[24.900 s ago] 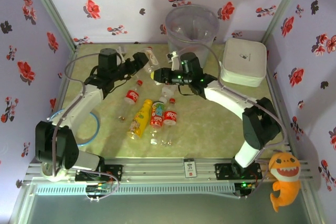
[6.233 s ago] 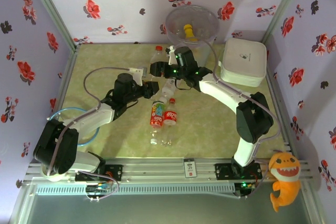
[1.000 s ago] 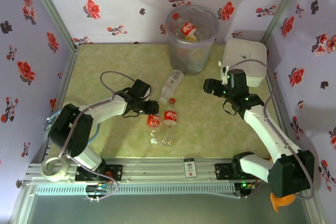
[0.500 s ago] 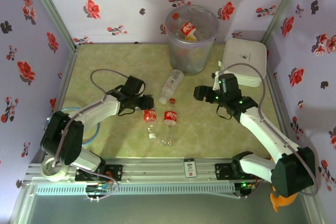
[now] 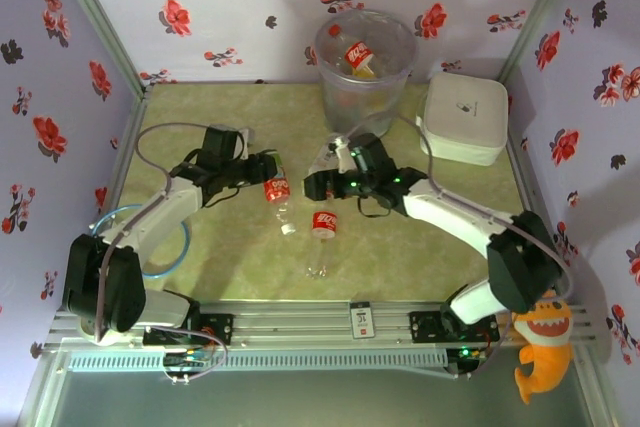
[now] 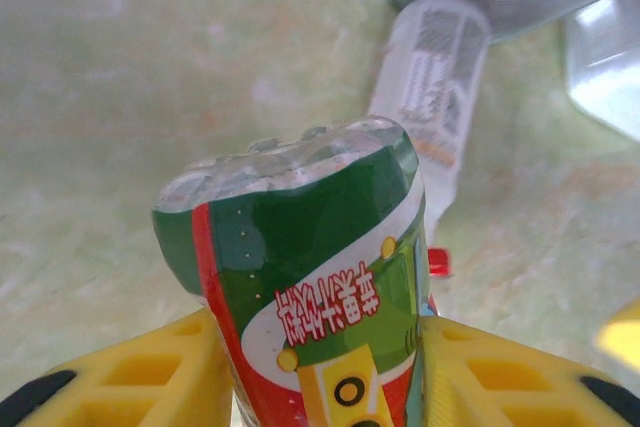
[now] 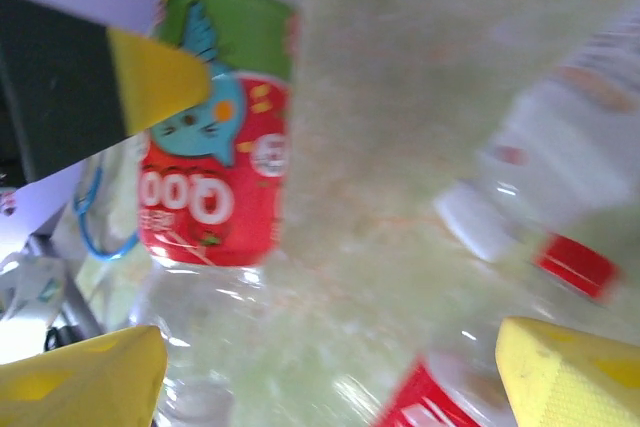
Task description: Put the plastic bottles in the bin
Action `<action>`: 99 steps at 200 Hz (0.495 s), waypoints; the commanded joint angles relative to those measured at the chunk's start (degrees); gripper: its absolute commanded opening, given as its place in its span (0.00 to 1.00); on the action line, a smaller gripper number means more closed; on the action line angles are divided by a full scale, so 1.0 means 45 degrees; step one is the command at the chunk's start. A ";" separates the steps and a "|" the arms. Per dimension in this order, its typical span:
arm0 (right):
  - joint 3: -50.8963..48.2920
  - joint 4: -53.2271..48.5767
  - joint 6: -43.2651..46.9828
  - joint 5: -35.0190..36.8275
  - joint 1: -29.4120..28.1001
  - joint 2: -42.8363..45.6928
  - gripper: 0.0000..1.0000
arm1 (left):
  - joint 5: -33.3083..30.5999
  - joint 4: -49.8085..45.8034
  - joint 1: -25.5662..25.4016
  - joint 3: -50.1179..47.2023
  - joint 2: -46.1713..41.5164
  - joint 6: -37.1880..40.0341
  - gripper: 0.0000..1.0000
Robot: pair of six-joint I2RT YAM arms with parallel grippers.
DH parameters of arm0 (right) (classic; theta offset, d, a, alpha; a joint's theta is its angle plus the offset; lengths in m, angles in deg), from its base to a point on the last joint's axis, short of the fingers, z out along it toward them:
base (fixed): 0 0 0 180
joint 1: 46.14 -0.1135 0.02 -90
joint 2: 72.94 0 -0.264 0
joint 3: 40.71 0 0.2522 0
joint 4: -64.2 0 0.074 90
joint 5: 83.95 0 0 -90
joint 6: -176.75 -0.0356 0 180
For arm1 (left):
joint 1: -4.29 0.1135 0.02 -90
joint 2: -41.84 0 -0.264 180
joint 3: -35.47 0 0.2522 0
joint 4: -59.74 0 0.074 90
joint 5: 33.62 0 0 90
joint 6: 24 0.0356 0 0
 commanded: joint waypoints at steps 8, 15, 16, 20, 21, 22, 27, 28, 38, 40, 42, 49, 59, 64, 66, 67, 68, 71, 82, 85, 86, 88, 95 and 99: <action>0.0845 0.2645 -0.1367 -0.1448 -0.0752 -0.1252 0.87 | 0.1245 0.1385 0.0088 0.0350 -0.0288 -0.0746 0.45; 0.0981 0.2903 -0.1566 -0.1567 -0.0850 -0.1504 0.87 | 0.1268 0.1433 0.0105 0.0295 -0.0367 -0.0771 0.45; 0.1004 0.2924 -0.1576 -0.1586 -0.0858 -0.1531 0.87 | 0.1279 0.1448 0.0106 0.0291 -0.0380 -0.0769 0.45; 0.1073 0.3004 -0.1623 -0.1637 -0.0884 -0.1646 0.87 | 0.1290 0.1445 0.0136 0.0254 -0.0434 -0.0775 0.45; 0.1090 0.3023 -0.1644 -0.1651 -0.0895 -0.1671 0.87 | 0.1290 0.1445 0.0141 0.0251 -0.0453 -0.0771 0.45; 0.1108 0.3043 -0.1674 -0.1657 -0.0910 -0.1703 0.87 | 0.1290 0.1444 0.0144 0.0240 -0.0462 -0.0769 0.45; 0.1166 0.3108 -0.1708 -0.1687 -0.0964 -0.1838 0.87 | 0.1308 0.1463 0.0195 0.0187 -0.0541 -0.0792 0.45; 0.1175 0.3115 -0.1706 -0.1685 -0.0974 -0.1855 0.87 | 0.1309 0.1464 0.0200 0.0179 -0.0555 -0.0790 0.45; 0.1331 0.3054 -0.1710 -0.1674 -0.1037 -0.2057 0.87 | 0.1343 0.1545 0.0328 0.0061 -0.0726 -0.0860 0.45; 0.1353 0.3031 -0.1720 -0.1667 -0.1056 -0.2103 0.87 | 0.1348 0.1557 0.0348 0.0040 -0.0750 -0.0888 0.45; 0.1368 0.3001 -0.1713 -0.1650 -0.1055 -0.2139 0.87 | 0.1363 0.1585 0.0373 0.0025 -0.0785 -0.0900 0.45; 0.1456 0.2910 -0.1671 -0.1659 -0.1086 -0.2289 0.88 | 0.1411 0.1699 0.0446 -0.0050 -0.0858 -0.0956 0.44; 0.1541 0.2894 -0.1680 -0.1697 -0.1123 -0.2473 0.88 | 0.1494 0.1941 0.0498 -0.0149 -0.0967 -0.1082 0.44; 0.1556 0.2938 -0.1720 -0.1736 -0.1148 -0.2549 0.88 | 0.1489 0.2040 0.0516 -0.0189 -0.0987 -0.1135 0.44; 0.1580 0.2958 -0.1728 -0.1755 -0.1157 -0.2568 0.88 | 0.1511 0.2101 0.0517 -0.0208 -0.0996 -0.1162 0.44; 0.1597 0.2971 -0.1745 -0.1778 -0.1158 -0.2581 0.88 | 0.1508 0.2124 0.0508 -0.0214 -0.1007 -0.1180 0.44; 0.1596 0.2978 -0.1744 -0.1780 -0.1159 -0.2587 0.88 | 0.1507 0.2146 0.0523 -0.0218 -0.1013 -0.1188 0.44; 0.1619 0.2984 -0.1775 -0.1796 -0.1186 -0.2652 0.88 | 0.1520 0.2223 0.0533 -0.0235 -0.1017 -0.1223 0.44; 0.1690 0.3092 -0.1869 -0.1877 -0.1220 -0.2774 0.87 | 0.1530 0.2441 0.0527 -0.0297 -0.1030 -0.1310 0.44; 0.1721 0.3100 -0.1888 -0.1906 -0.1218 -0.2804 0.87 | 0.1557 0.2502 0.0536 -0.0316 -0.1047 -0.1333 0.44; 0.1726 0.3101 -0.1894 -0.1902 -0.1218 -0.2816 0.87 | 0.1561 0.2510 0.0537 -0.0317 -0.1052 -0.1353 0.44; 0.1730 0.3116 -0.1898 -0.1909 -0.1228 -0.2850 0.87 | 0.1563 0.2541 0.0532 -0.0328 -0.1041 -0.1358 0.44; 0.1731 0.3130 -0.1943 -0.1918 -0.1254 -0.2895 0.86 | 0.1564 0.2610 0.0554 -0.0353 -0.1018 -0.1395 0.44; 0.1740 0.3168 -0.1961 -0.1918 -0.1255 -0.2915 0.86 | 0.1550 0.2633 0.0557 -0.0357 -0.1018 -0.1394 0.44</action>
